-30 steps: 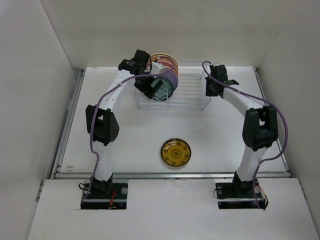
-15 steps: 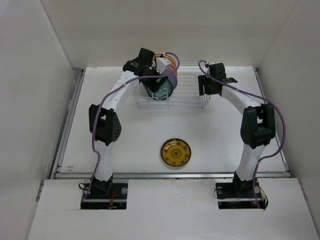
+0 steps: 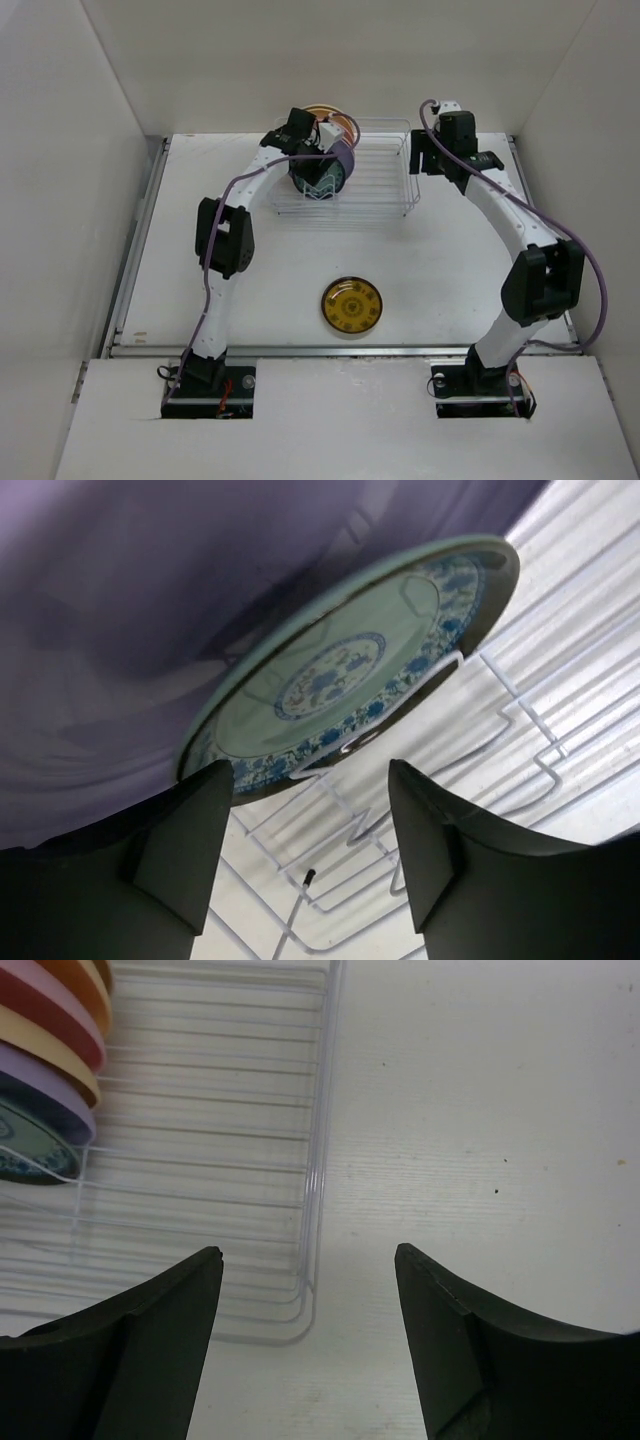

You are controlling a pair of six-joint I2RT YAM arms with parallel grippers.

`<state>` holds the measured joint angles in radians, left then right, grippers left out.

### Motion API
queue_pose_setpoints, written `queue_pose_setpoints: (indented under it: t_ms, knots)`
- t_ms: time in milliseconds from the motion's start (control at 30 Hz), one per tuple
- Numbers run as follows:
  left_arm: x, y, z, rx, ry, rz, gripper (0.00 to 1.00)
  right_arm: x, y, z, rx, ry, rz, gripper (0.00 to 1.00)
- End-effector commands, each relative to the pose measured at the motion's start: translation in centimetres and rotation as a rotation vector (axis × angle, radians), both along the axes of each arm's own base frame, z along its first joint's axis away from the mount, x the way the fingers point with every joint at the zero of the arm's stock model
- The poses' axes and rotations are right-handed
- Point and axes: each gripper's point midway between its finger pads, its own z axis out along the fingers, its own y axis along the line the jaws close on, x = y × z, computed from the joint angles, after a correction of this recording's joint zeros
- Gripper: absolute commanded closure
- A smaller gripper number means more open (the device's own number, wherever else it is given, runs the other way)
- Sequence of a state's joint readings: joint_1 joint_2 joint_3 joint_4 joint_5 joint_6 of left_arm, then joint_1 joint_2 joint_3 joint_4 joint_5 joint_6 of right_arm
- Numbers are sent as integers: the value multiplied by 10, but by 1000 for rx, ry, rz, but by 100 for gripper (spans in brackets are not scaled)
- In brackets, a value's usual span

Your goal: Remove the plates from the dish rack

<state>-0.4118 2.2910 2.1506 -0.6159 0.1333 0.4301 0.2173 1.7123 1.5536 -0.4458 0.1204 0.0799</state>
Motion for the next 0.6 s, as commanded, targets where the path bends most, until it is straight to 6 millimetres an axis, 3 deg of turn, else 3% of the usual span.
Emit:
queue_pose_setpoints:
  t_ms: [0, 100, 167, 233, 267, 300, 433, 567]
  knots:
    - [32, 9, 29, -90, -99, 73, 40, -16, 9, 21, 63, -33, 31, 24]
    - [34, 15, 29, -103, -91, 100, 42, -28, 11, 35, 89, -59, 46, 24]
    - [28, 13, 47, -126, -109, 86, 36, -35, 11, 46, 97, -76, 55, 24]
    - [20, 14, 52, -123, -120, 49, 32, -38, 12, 49, 102, -76, 63, 24]
    - [17, 15, 74, -141, -165, 47, 30, -40, 11, 47, 101, -66, 62, 24]
    - [17, 15, 79, -150, -187, 46, 28, -40, 11, 47, 100, -65, 62, 24]
    - [18, 16, 92, -147, -226, 29, 22, -42, 13, 43, 104, -55, 70, 24]
    - [17, 18, 88, -127, -214, 30, 22, -41, 15, 39, 107, -45, 78, 24]
